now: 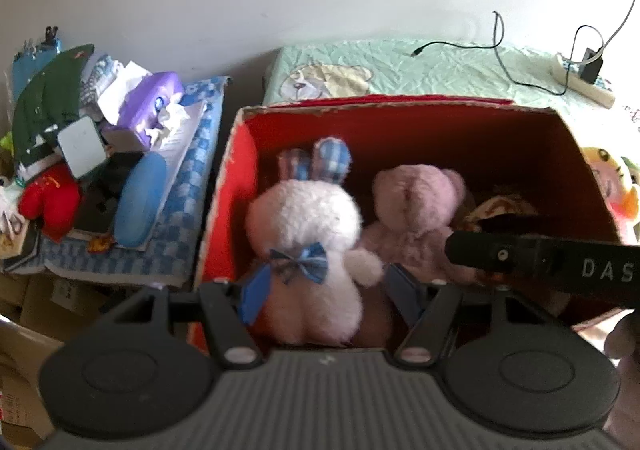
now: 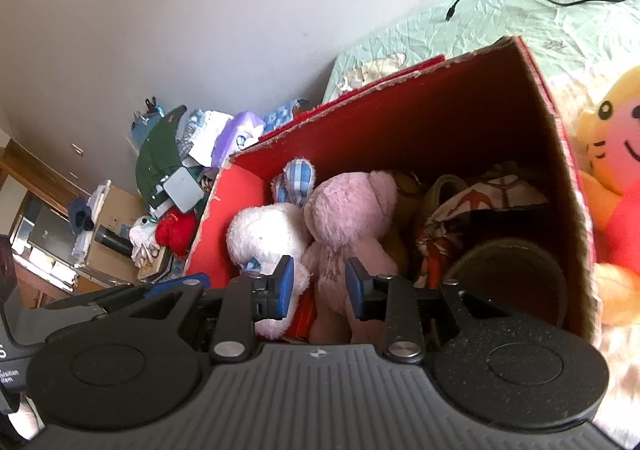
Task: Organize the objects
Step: 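Lower the bunny into the box beside the bear and release, then move the right gripper to the second white bunny on the bed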
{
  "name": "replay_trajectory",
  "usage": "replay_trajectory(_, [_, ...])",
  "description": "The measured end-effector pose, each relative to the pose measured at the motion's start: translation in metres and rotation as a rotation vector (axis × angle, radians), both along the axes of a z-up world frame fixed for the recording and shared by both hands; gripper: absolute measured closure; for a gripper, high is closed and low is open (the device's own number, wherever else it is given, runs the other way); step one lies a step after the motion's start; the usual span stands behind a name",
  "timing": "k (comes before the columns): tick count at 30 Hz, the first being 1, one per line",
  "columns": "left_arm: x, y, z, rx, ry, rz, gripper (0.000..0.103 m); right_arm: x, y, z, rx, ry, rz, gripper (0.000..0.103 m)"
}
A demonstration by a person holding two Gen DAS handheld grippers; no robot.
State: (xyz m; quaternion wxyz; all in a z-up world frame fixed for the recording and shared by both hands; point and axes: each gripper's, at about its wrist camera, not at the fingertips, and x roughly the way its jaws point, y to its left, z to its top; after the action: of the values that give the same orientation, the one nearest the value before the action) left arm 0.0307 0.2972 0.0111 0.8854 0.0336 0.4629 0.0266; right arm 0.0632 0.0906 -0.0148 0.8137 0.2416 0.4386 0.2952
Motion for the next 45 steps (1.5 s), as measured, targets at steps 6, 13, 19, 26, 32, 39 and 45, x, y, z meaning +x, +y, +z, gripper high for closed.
replay_trajectory(6, [-0.009,-0.022,0.005,0.013,-0.017,-0.008,0.034,-0.011,-0.017,0.004,0.03,-0.033,-0.012,0.071])
replay_trajectory(13, [-0.018,-0.052,0.018,0.001,-0.053,-0.028,0.034,-0.02,-0.049,0.01,0.105,-0.06,-0.003,0.071])
replay_trajectory(19, [-0.021,-0.088,0.028,-0.019,-0.073,-0.058,0.034,-0.026,-0.088,0.018,0.15,-0.084,-0.001,0.07])
replay_trajectory(26, [-0.022,-0.152,0.035,-0.046,-0.092,-0.162,0.034,-0.034,-0.155,0.018,0.161,-0.105,-0.068,0.067])
replay_trajectory(32, [-0.021,-0.218,0.03,-0.073,-0.088,-0.29,0.034,-0.039,-0.217,0.007,0.155,-0.083,-0.163,0.066])
replay_trajectory(39, [-0.017,-0.291,0.007,-0.134,-0.038,-0.434,0.033,-0.053,-0.289,-0.014,0.095,-0.046,-0.277,0.066])
replay_trajectory(45, [-0.009,-0.34,-0.018,-0.194,0.015,-0.52,0.033,-0.063,-0.341,-0.035,0.056,0.006,-0.387,0.066])
